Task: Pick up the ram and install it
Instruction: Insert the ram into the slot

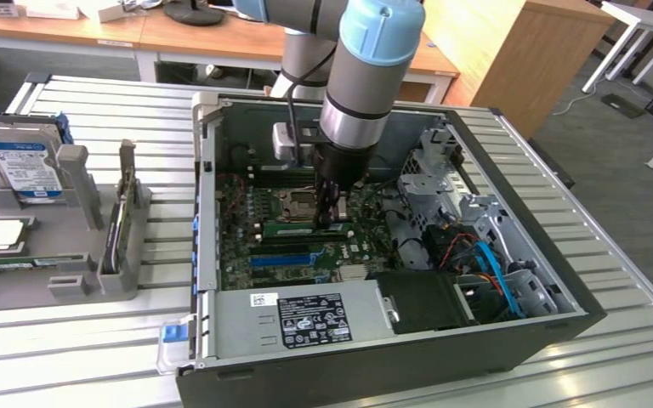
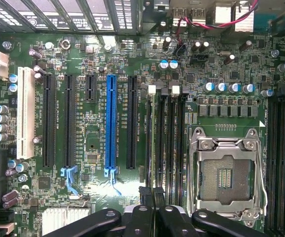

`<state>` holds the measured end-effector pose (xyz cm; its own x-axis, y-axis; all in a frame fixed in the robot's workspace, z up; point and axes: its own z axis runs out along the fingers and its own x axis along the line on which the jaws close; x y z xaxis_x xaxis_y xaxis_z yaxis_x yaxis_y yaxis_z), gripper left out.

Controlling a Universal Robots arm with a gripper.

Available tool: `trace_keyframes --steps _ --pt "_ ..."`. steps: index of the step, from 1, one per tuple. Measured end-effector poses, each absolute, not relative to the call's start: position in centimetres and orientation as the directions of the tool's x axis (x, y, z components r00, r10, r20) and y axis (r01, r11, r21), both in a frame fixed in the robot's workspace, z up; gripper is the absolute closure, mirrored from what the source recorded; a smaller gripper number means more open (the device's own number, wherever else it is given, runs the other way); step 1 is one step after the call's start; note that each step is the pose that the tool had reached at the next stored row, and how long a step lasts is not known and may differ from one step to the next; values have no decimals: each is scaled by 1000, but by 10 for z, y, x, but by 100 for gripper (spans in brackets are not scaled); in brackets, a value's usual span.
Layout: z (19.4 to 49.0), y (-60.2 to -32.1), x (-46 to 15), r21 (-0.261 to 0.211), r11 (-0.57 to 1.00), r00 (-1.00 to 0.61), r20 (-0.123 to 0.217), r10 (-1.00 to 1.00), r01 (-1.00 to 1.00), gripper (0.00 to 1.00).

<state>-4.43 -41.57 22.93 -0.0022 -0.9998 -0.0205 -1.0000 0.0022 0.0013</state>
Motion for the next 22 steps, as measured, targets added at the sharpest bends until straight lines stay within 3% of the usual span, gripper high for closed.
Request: trace_keyframes --steps 22 --pt "224 -416 -44 1 2 -2 -21 -1000 -1000 88"
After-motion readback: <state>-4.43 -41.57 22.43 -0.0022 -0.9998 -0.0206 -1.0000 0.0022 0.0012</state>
